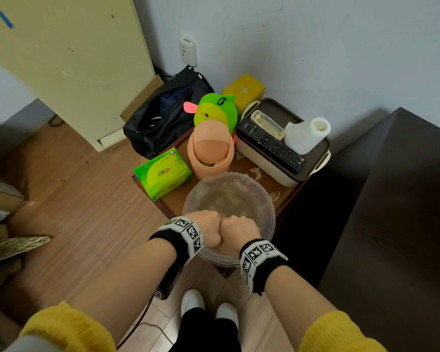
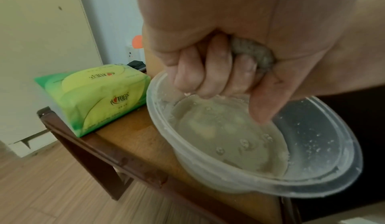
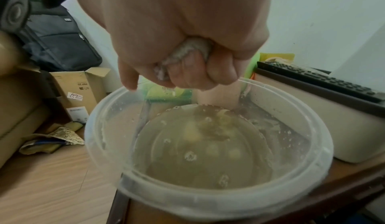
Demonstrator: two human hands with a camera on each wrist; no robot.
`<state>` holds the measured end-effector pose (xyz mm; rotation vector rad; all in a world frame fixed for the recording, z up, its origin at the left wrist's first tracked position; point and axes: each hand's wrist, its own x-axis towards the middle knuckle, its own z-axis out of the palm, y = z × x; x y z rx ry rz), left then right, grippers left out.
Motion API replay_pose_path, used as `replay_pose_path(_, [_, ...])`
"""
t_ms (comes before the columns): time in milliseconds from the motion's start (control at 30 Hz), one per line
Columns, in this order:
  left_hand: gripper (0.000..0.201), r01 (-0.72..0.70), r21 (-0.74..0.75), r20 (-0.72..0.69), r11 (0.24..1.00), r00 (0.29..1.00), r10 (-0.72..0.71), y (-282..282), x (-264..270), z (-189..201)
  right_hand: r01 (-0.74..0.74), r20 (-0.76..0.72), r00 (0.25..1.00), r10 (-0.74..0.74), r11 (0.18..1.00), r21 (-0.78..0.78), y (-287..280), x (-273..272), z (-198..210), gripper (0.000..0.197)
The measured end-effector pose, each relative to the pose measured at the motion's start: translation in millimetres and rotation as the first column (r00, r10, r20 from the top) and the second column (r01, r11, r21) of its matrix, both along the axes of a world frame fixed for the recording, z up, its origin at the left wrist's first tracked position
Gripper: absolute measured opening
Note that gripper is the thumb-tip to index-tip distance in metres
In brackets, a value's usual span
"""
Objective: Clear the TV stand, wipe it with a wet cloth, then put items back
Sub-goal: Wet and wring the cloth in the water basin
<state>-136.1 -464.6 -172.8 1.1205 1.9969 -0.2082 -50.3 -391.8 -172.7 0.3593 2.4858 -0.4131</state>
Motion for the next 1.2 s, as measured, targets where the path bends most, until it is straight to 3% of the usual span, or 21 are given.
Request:
replay_pose_path(67, [0.011,0.064,0.032,-0.067,0.997,0.996,-0.062,-3.6,-0.1,-0.4,0.03,-0.013,0.999,-0.03,0.999,0.022,0.8,-0.9,-2.0,0.028])
replay_pose_path(200, [0.028,0.206,0.09,-0.197,0.974,0.963,-0.185,-8.7,-8.3,6.2,0.209,-0.049,0.976,-0.211,0.977,-0.053,0.4,-1.5,0.3,0.038])
replay_pose_path(367, [0.034,0.132,0.126,-0.221,0.983,0.97,-0.102,-13.2,-25.7,41.9,0.267,-0.124,0.947,-0.297,0.94,-0.212,9.1,-3.1,35.1,0.058])
replay_pose_path(633, [0.037,0.198,0.075,-0.305,0.977,0.938,-0.167,-19.7,-23.7,123.8,0.168,-0.007,0.985,-0.175,0.955,-0.247,25.5,7.7,146.4,0.04])
replay_pose_path(767, [0.042,0.174,0.15,-0.279,0.973,0.952,-0.127,-12.8,-17.8,162.4,0.133,-0.089,0.986,-0.143,0.985,-0.11,24.2,20.1,203.8,0.038])
replay_pose_path(833, [0.044,0.138,0.195,-0.259,0.971,0.962,-0.085,-8.2,-15.4,169.3,0.185,-0.137,0.971,-0.194,0.98,-0.079,26.1,26.8,220.3,0.031])
replay_pose_path(1033, [0.038,0.05,0.259,-0.179,0.965,0.984,-0.003,3.3,-1.7,200.2,0.405,-0.294,0.854,-0.429,0.903,-0.142,35.6,46.8,253.1,0.028])
replay_pose_path(1200, [0.045,0.04,0.354,-0.103,0.934,0.995,-0.003,12.3,8.4,220.3,0.432,-0.389,0.8,-0.457,0.889,-0.154,45.3,60.4,273.9,0.027])
